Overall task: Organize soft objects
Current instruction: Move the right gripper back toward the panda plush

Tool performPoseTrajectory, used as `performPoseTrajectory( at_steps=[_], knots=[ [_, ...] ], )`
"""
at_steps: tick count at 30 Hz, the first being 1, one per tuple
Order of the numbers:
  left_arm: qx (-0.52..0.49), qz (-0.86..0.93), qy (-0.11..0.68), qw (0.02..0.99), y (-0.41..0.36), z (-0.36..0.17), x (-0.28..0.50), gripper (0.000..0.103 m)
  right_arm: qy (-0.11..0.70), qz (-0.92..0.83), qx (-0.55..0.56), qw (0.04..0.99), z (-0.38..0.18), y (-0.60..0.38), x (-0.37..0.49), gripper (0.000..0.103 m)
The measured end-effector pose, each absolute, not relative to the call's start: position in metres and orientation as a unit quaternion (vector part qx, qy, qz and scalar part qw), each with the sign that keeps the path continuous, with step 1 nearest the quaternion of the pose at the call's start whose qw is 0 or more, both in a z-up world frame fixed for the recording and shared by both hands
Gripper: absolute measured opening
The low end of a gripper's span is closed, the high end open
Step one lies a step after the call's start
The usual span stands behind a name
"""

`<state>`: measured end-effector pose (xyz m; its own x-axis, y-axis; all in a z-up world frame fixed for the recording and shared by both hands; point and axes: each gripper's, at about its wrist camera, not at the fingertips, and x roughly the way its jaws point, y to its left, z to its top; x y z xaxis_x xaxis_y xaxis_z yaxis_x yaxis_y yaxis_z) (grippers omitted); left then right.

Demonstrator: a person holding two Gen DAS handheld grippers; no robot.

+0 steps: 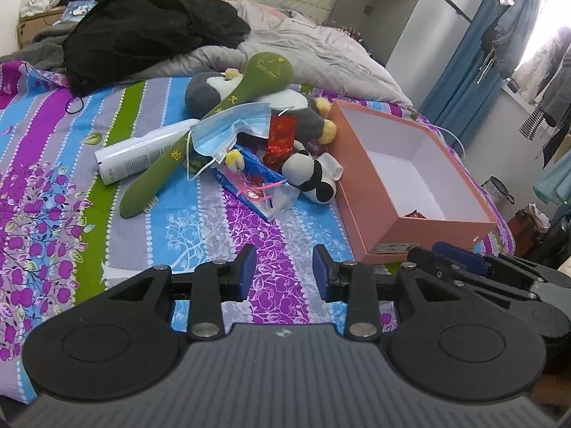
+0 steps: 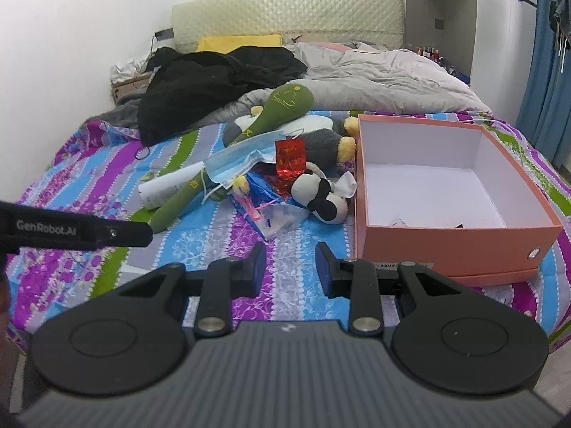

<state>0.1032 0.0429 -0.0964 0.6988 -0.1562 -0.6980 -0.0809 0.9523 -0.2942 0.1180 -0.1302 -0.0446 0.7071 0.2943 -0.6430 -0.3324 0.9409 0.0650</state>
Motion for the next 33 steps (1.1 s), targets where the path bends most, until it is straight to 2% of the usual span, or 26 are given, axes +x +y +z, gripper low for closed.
performPoseTrajectory(
  at_steps=[15, 29, 33],
  knots=[
    [-0.173, -0.01, 0.429, 0.887, 0.07, -0.134, 0.178, 0.044, 0.369, 0.169, -0.091, 0.91, -0.083, -0.096, 0.161, 0.033],
    [-0.212, -0.028, 0.451, 0.867, 0.093, -0.175, 0.262, 0.045, 0.348, 0.153, -0.204, 0.902, -0.121, -0.062, 0.213, 0.033],
    [-0.221, -0.033, 0.456, 0.862, 0.092, -0.185, 0.285, 0.054, 0.342, 0.135, -0.239, 0.899, -0.135, -0.055, 0.231, 0.033]
  ],
)
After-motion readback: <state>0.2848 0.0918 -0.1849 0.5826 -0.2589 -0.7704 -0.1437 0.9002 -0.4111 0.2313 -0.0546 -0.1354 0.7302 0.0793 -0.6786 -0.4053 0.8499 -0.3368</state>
